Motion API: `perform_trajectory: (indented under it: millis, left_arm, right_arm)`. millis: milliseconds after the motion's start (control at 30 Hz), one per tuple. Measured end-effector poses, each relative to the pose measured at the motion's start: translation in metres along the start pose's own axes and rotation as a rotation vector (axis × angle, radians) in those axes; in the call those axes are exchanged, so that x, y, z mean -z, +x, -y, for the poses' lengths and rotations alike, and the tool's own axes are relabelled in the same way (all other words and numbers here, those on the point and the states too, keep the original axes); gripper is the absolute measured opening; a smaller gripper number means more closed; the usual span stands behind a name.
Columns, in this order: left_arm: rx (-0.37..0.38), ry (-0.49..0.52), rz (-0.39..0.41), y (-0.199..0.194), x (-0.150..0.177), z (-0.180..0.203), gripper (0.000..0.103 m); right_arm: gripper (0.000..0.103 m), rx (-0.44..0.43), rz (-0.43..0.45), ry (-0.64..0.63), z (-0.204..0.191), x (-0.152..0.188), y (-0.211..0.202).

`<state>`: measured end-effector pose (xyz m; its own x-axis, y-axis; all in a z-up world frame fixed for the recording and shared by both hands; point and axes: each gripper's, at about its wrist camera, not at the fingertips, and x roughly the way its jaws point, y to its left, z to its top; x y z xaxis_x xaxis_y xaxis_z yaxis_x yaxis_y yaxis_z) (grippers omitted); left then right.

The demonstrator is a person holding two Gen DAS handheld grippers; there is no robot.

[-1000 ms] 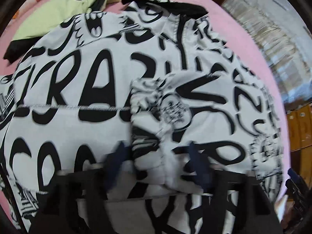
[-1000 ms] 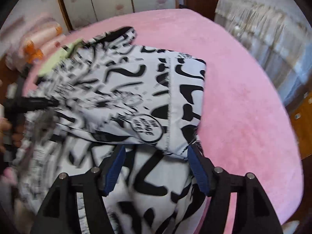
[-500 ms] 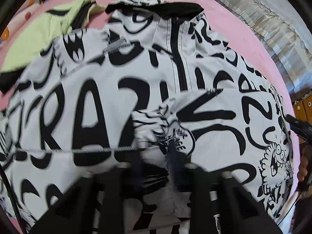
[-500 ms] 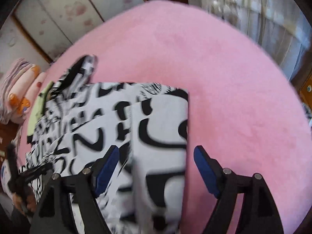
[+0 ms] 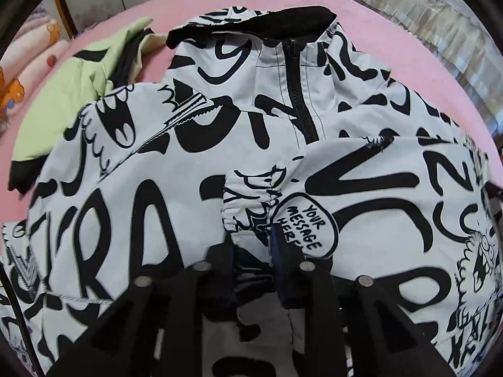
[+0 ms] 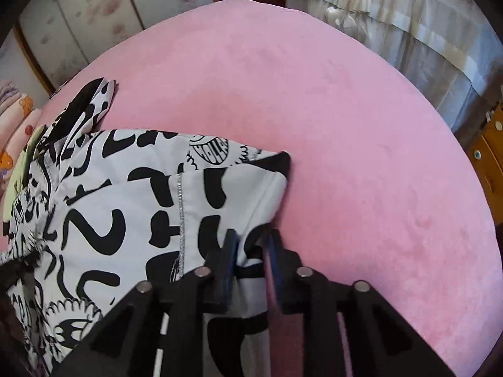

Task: Fold large clothes

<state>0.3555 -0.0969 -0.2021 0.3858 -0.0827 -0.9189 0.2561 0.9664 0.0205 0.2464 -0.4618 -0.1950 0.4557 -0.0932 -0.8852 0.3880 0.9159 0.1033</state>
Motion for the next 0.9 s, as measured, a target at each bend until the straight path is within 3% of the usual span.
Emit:
perform_trajectory:
  millis: [67, 167, 300, 367, 433, 567, 733, 900]
  left_arm:
    - [-0.031, 0.003, -0.008, -0.009, 0.003, -0.001, 0.037]
    - [-0.013, -0.022, 0.05, -0.037, 0.012, -0.008, 0.046]
    - [0.097, -0.03, 0.152, -0.077, 0.033, -0.005, 0.051]
    - [0.144, -0.017, 0.156, -0.086, 0.041, 0.005, 0.051]
    - [0.199, -0.033, 0.117, -0.088, 0.051, 0.014, 0.051]
    - [0.208, -0.097, 0.127, -0.08, 0.067, 0.029, 0.052]
    - [0.15, -0.093, 0.051, -0.038, 0.08, 0.054, 0.052]
    - [0.112, -0.056, 0.04, -0.025, 0.086, 0.058, 0.052]
  right_arm:
    - [0.034, 0.001, 0.028, -0.009, 0.002, 0.001, -0.019]
    - [0.034, 0.001, 0.127, -0.046, -0.005, 0.013, -0.063]
    - [0.038, -0.039, 0.236, -0.068, -0.028, 0.039, -0.103]
    - [0.038, -0.057, 0.259, -0.109, -0.047, 0.055, -0.111]
    - [0.038, -0.077, 0.229, -0.168, -0.07, 0.068, -0.112]
    - [0.038, -0.049, 0.181, -0.237, -0.113, 0.098, -0.099]
    - [0.038, -0.124, 0.08, -0.254, -0.133, 0.121, -0.066]
    - [0.036, 0.021, 0.057, -0.188, -0.096, 0.127, -0.048]
